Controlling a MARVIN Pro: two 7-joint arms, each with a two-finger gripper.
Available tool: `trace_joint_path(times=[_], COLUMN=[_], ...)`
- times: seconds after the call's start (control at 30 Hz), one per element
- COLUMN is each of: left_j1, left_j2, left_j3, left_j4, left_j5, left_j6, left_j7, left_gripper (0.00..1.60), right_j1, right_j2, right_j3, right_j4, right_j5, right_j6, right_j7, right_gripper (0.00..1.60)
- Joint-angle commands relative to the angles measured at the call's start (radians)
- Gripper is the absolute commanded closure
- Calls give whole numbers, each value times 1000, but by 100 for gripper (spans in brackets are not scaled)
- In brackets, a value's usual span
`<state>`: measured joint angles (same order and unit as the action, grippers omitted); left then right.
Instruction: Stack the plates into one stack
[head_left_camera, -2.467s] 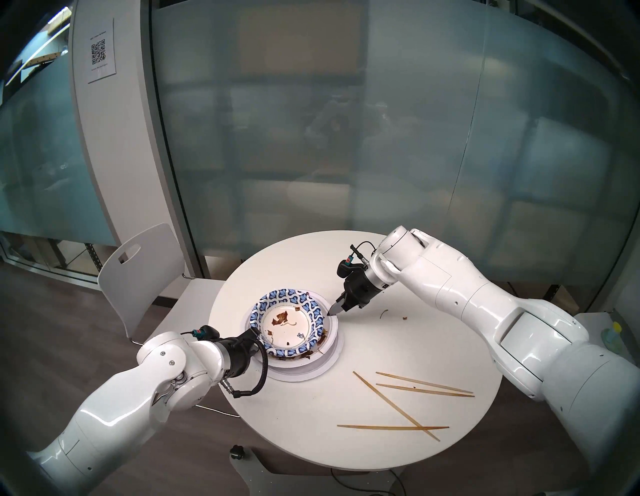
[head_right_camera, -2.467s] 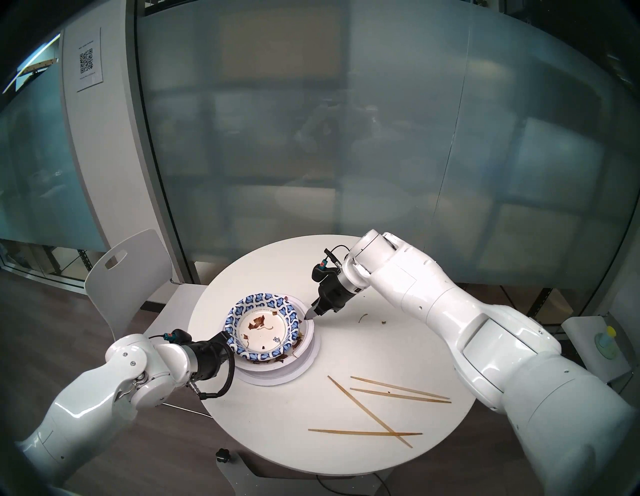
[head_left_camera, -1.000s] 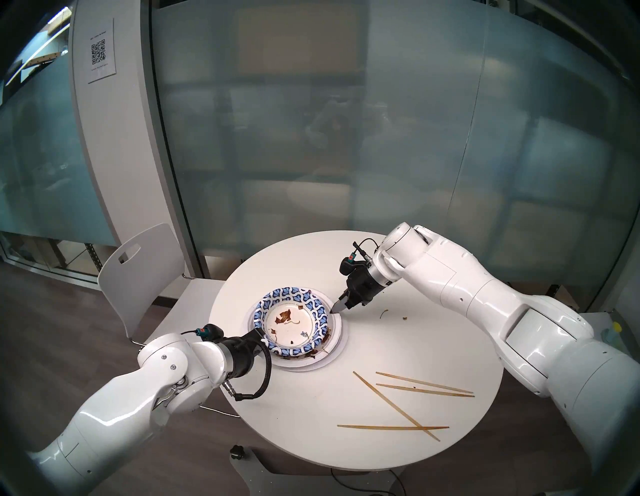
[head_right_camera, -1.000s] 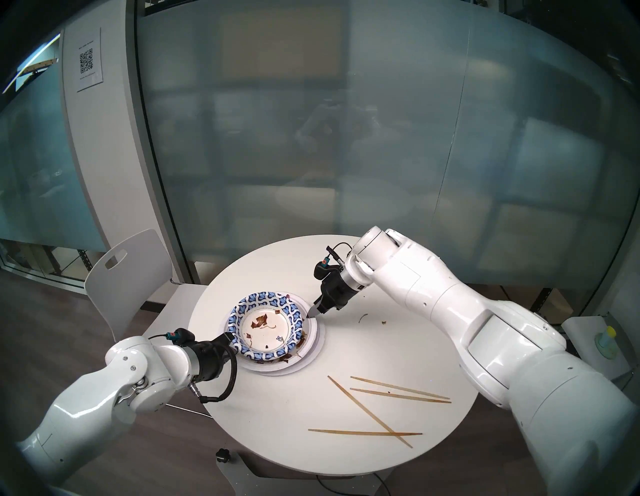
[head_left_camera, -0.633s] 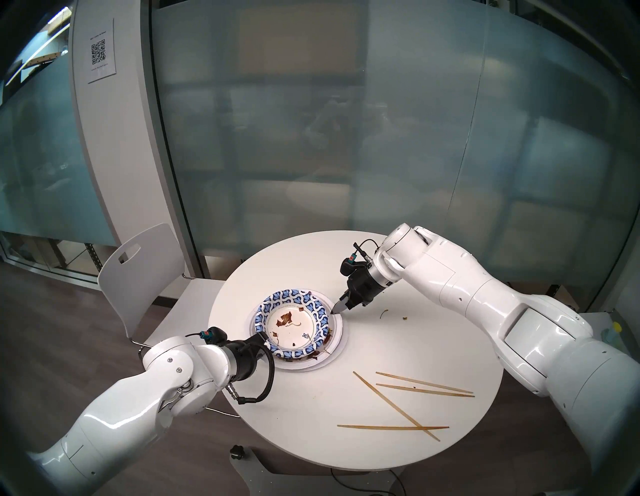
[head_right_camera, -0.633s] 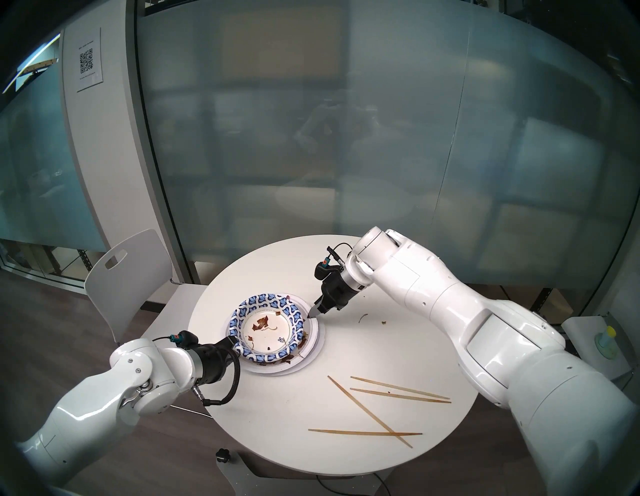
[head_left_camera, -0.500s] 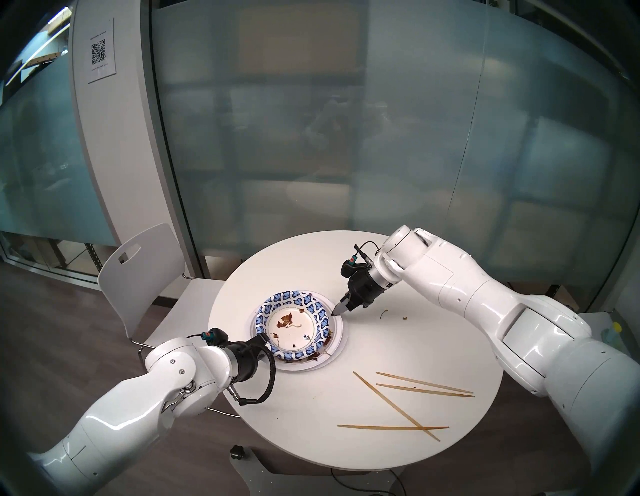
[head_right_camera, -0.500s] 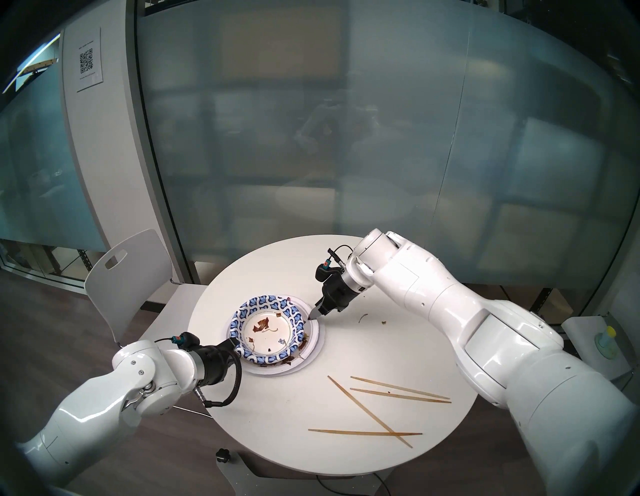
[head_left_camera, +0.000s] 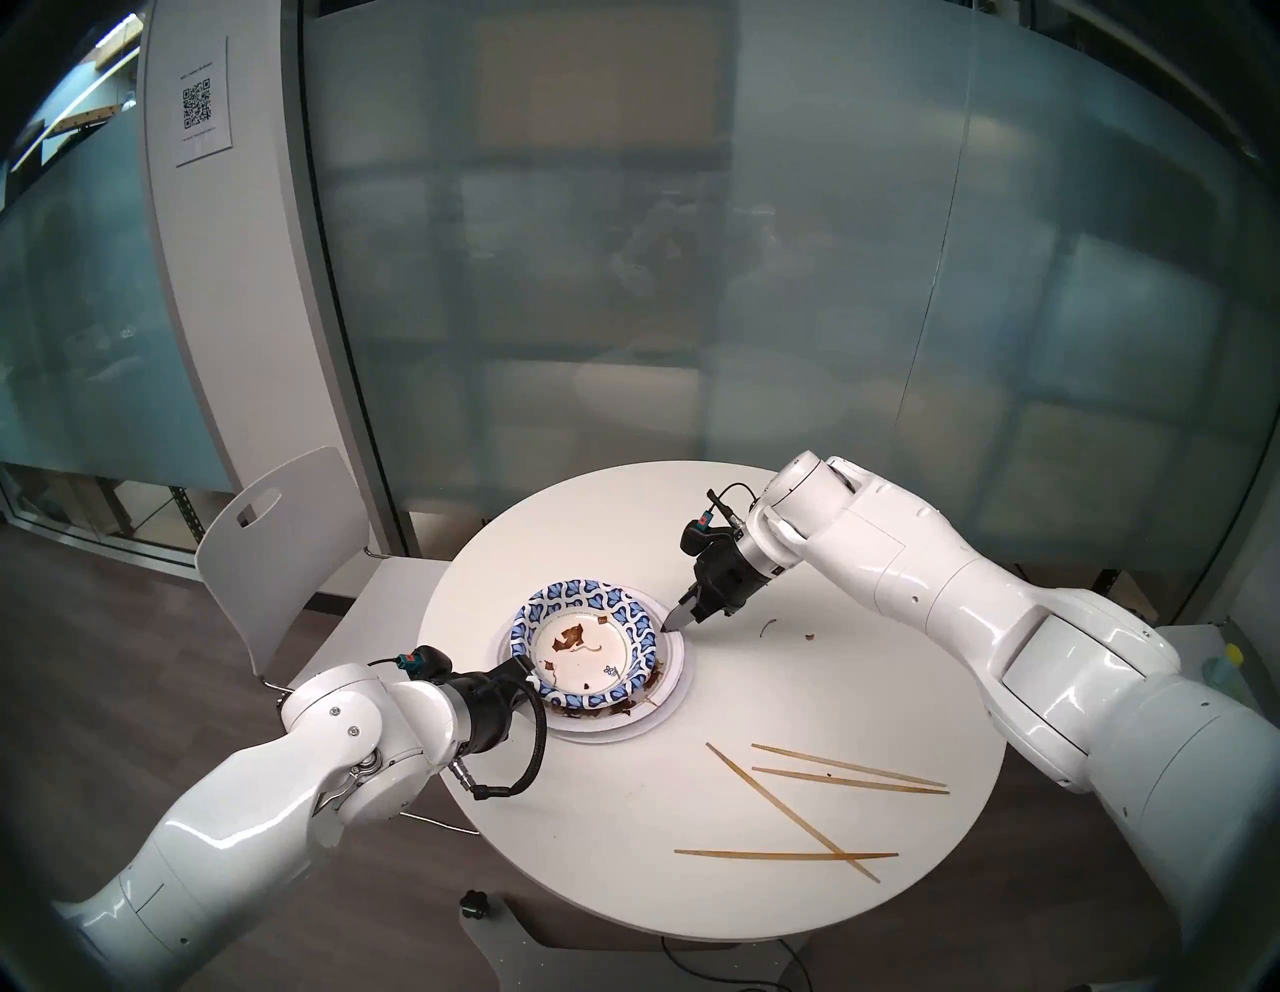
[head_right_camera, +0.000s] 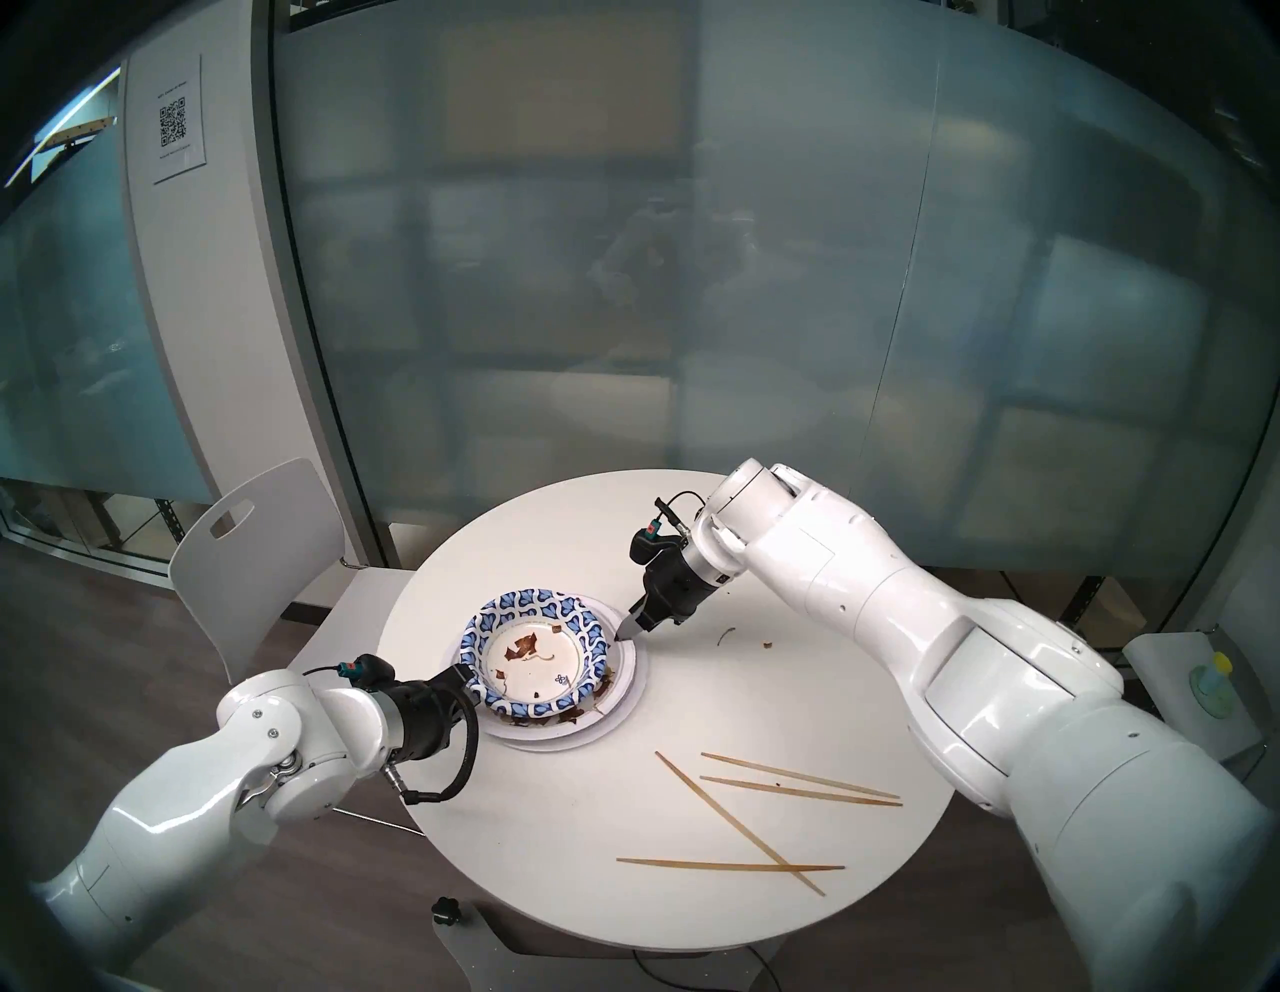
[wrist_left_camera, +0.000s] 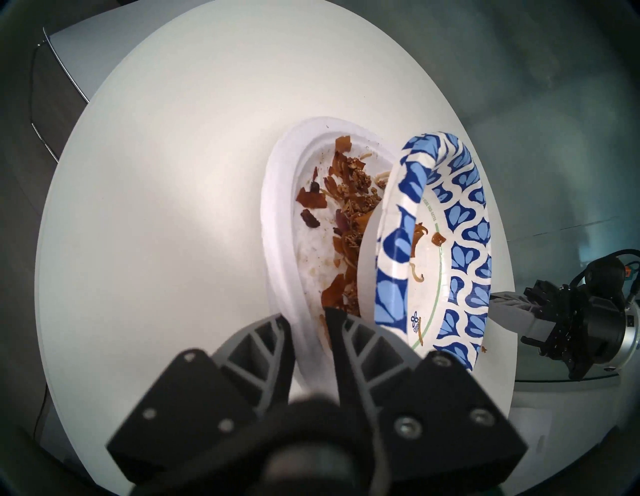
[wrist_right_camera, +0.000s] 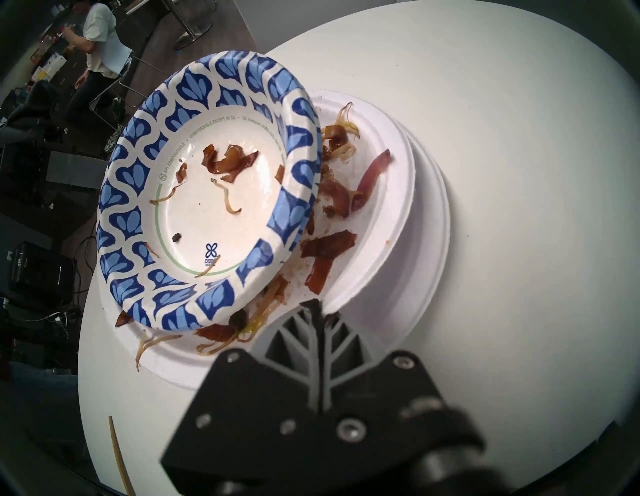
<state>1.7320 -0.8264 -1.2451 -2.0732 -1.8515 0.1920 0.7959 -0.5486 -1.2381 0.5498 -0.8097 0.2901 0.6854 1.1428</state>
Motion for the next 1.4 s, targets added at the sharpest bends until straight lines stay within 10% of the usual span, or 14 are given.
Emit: trace_joint_path(times=[0.0,0.6,1.37], left_j1=[20,52,142], left_j2=[30,58,110], left_j3=[-43,-92,-188], left_j4=[-45,-54,-46], left_j5=[-38,-72,-112], left_j6=[14,25,13], left_j7=[-11,-24,-58], left_gripper=[52,79,70], right_j1=[33,49,75], right_j2=[-19,-44,-77], right_j3=[-1,-8,-8], right_j4=[8,60,144], right_j5=[3,-6,-23], right_j6=[-4,-18,-58], right_j7=[30,31,52], right_gripper=[160,160,160])
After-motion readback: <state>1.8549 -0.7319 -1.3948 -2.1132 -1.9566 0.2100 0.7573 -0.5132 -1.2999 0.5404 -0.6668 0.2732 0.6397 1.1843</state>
